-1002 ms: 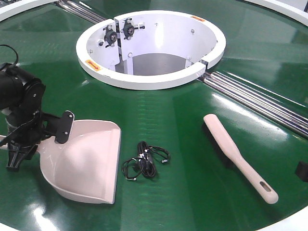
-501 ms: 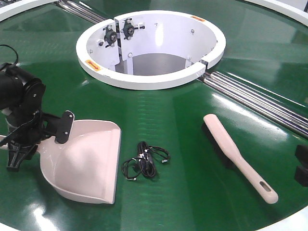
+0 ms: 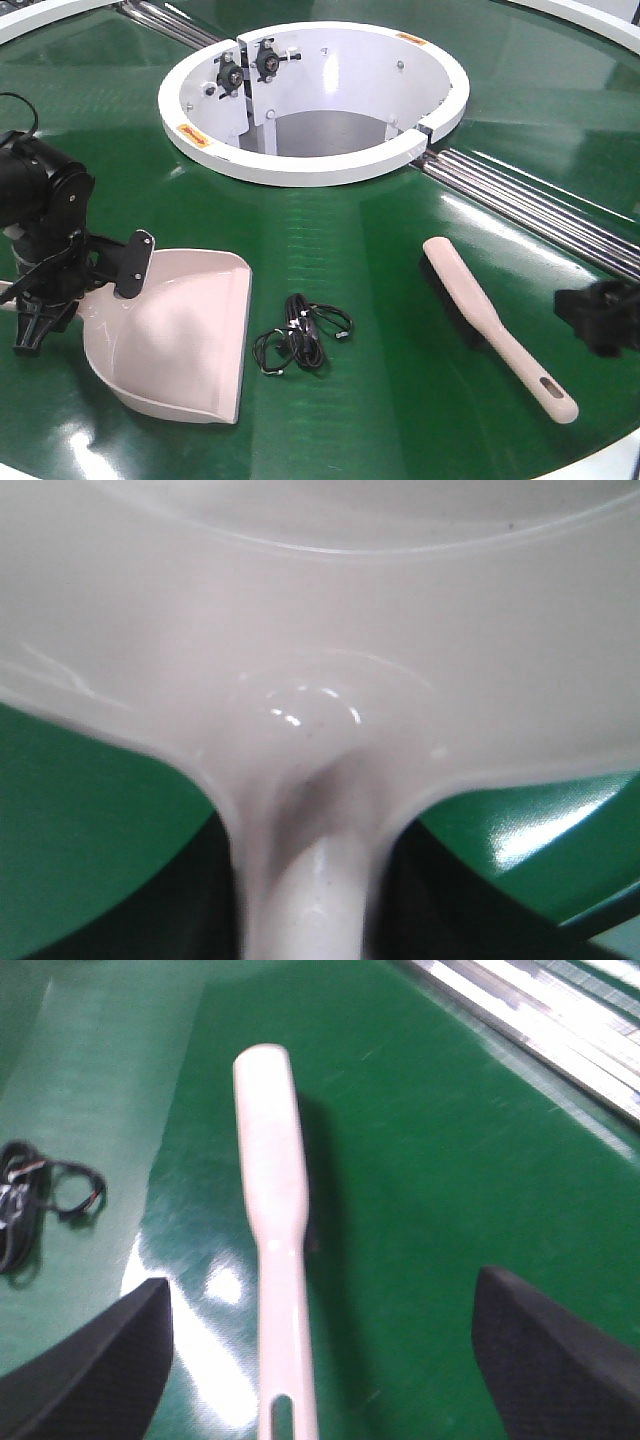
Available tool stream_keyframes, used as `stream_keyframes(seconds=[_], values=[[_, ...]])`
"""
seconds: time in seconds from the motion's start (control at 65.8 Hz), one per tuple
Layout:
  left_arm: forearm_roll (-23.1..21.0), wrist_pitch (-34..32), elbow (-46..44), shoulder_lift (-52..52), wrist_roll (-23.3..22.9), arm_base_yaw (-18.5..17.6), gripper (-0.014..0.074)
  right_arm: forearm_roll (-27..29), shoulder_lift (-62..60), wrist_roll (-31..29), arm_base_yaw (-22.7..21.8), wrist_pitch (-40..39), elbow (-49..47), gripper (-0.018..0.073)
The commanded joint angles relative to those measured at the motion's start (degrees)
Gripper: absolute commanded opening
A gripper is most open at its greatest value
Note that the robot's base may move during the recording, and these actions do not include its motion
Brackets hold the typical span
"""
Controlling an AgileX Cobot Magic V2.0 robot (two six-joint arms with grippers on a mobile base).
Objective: Clean and inspect green conveyor with broom and dustpan
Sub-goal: 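Grasp the beige brush handle with the right gripper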
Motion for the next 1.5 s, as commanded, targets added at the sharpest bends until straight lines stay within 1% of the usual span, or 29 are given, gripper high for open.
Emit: stream_keyframes(seconds=[0.0,0.121,0.182,0.243,0.289,0.319,0.349,0.38,0.471,0.592,0.805,1.154,1.336,1.412,1.488], values=[[0.33,0.16,-1.63,-2.36,0.09,-0.41,-0.0006,1.39,5.77,-1.5,-0.19,2.18,-6.43,0.058],[0.33,0.16,-1.63,-2.36,0.09,-0.41,-0.0006,1.31,11.98,-1.5,-0.06,7.37,-11.8,0.058],[0.33,0.16,-1.63,-2.36,0.09,-0.41,-0.0006,0.28,14.66,-1.5,1.2,9.32,-14.25,0.058],[0.33,0.16,-1.63,-2.36,0.09,-0.41,-0.0006,-2.94,17.16,-0.55,3.97,10.92,-16.5,0.058],[0.33,0.16,-1.63,-2.36,0.09,-0.41,-0.0006,-5.79,19.11,2.14,6.78,12.73,-18.11,0.058],[0.33,0.16,-1.63,-2.36,0.09,-0.41,-0.0006,-7.72,20.48,4.89,8.1,14.05,-19.41,0.058],[0.33,0.16,-1.63,-2.36,0.09,-0.41,-0.0006,-9.61,21.83,6.33,9.12,15.1,-20.23,0.058],[0.33,0.16,-1.63,-2.36,0.09,-0.41,-0.0006,-11.33,23.17,8.15,9.79,17.01,-21.55,0.058],[0.33,0.16,-1.63,-2.36,0.09,-0.41,-0.0006,-14.17,26.84,9.53,10.31,20.58,-23.85,0.058],[0.33,0.16,-1.63,-2.36,0.09,-0.41,-0.0006,-14.17,30.67,8.43,10.31,23.23,-25.6,0.058],[0.33,0.16,-1.63,-2.36,0.09,-0.41,-0.0006,-13.51,37.14,7.71,10.31,24.46,-25.77,0.058],[0.33,0.16,-1.63,-2.36,0.09,-0.41,-0.0006,-13.27,43.98,8.07,10.31,24.24,-26.16,0.0579],[0.33,0.16,-1.63,-2.36,0.09,-0.41,-0.0006,-12.03,46.89,8.25,10.31,23.48,-26.16,0.0578],[0.33,0.16,-1.63,-2.36,0.09,-0.41,-0.0006,-11.5,47.35,8.8,10.31,22.55,-26.16,0.0564],[0.33,0.16,-1.63,-2.36,0.09,-0.41,-0.0006,-10.63,47.4,8.86,10.31,21.94,-26.16,0.0522]])
